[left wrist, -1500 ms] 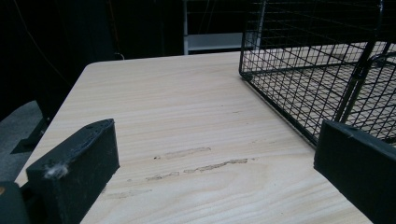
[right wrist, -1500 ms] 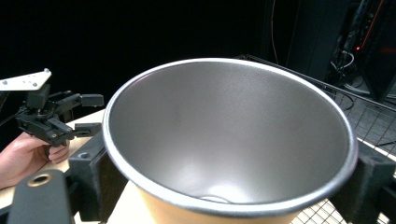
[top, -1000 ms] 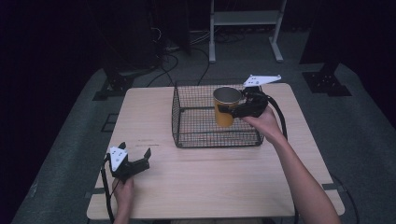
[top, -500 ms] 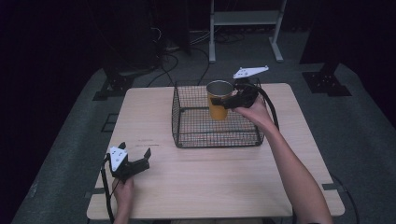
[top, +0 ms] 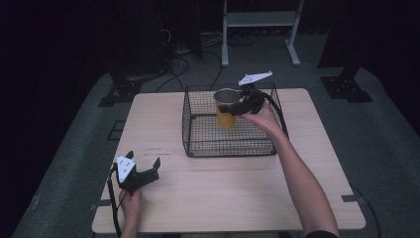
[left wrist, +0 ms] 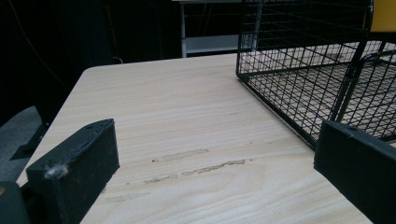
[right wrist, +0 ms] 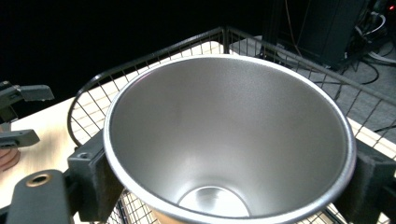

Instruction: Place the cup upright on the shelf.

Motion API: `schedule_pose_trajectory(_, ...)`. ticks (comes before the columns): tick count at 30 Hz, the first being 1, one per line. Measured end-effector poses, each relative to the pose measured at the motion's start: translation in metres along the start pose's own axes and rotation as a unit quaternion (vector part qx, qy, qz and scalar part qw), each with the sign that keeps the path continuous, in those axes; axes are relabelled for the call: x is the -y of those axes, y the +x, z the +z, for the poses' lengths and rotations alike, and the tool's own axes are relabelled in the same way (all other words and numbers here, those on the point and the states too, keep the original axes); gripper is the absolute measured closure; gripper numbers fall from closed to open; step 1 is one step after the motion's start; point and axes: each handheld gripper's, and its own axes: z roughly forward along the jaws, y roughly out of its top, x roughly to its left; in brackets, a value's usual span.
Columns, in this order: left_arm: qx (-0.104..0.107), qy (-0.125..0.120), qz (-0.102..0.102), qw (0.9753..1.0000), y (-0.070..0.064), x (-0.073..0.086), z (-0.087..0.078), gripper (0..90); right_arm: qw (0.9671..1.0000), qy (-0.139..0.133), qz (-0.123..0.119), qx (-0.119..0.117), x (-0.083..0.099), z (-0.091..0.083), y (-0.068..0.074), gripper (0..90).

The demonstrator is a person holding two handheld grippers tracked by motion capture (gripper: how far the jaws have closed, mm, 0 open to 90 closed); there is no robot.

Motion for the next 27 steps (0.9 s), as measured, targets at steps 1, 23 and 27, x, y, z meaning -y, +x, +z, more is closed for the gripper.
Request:
schedule_pose_trajectory(1, 0.001, 0.0, 0.002, 1.0, 0.0, 0.0, 0.0, 0.0, 1.0, 0.0, -0.001, 0.0, 0.002, 0.002, -0.001, 12.1)
schedule_pose_trajectory(23, 0.001, -0.002, 0.002, 1.0, -0.001, 0.0, 0.0, 0.0, 0.998, 0.062, 0.015, 0.008, 0.025, 0.032, -0.026, 12.0)
schedule_pose_trajectory(27, 0.001, -0.002, 0.005, 1.0, -0.001, 0.0, 0.0, 0.0, 0.9959, 0.089, 0.008, 0.009, 0.031, 0.04, -0.029, 12.0)
